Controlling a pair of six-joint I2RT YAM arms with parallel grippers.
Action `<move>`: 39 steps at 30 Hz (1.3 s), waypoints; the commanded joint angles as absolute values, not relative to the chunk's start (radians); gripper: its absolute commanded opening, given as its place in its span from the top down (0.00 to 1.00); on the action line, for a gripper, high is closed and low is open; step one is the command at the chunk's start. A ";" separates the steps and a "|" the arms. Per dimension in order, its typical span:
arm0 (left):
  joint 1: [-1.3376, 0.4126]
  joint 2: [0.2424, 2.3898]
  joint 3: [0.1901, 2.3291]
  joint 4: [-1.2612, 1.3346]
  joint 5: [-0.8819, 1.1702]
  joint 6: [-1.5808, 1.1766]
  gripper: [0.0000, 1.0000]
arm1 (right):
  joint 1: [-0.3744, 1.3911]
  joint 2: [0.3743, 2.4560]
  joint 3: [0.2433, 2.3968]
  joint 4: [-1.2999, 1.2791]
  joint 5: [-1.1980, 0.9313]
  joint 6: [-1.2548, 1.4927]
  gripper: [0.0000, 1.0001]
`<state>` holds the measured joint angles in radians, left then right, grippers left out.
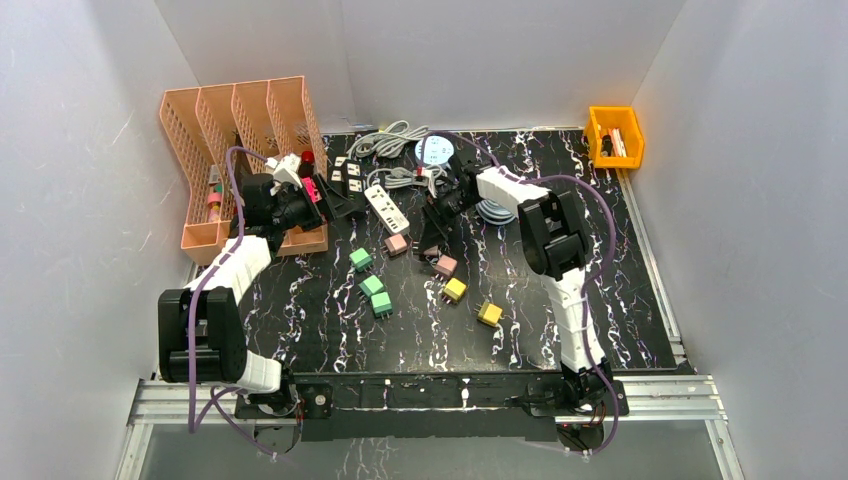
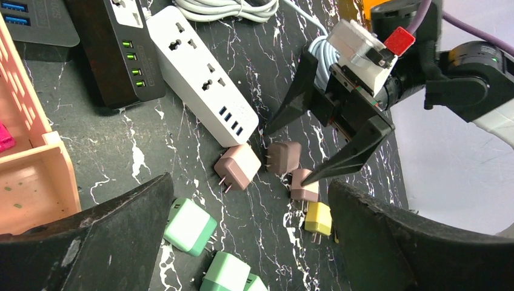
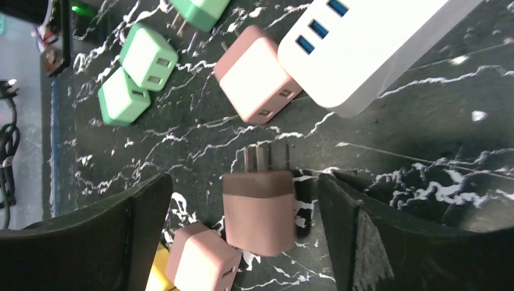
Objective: Pull the plug off the socket
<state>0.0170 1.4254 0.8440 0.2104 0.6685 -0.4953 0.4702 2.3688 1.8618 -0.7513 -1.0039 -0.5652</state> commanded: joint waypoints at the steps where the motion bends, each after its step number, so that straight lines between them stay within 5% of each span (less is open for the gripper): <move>1: 0.023 1.409 0.831 0.229 0.698 -0.499 0.02 | 0.475 2.318 1.823 -0.600 -0.852 -0.464 0.02; 17: 0.022 1.412 0.834 0.207 0.671 -0.475 0.02 | 0.470 1.590 1.084 0.270 -0.370 0.026 0.02; 23: 0.022 1.431 0.842 0.215 0.680 -0.484 0.01 | 0.531 1.616 1.124 -0.173 -0.315 -0.008 0.02; 26: 0.022 1.439 0.841 0.230 0.689 -0.494 0.02 | 0.610 1.587 1.039 -0.187 -0.177 -0.095 0.04; 29: 0.023 1.447 0.849 0.222 0.690 -0.492 0.02 | 0.619 1.576 1.015 -0.199 -0.171 -0.121 0.19; 39: 0.022 1.441 0.843 0.217 0.685 -0.490 0.02 | 0.639 1.680 1.086 -0.255 -0.154 -0.188 0.27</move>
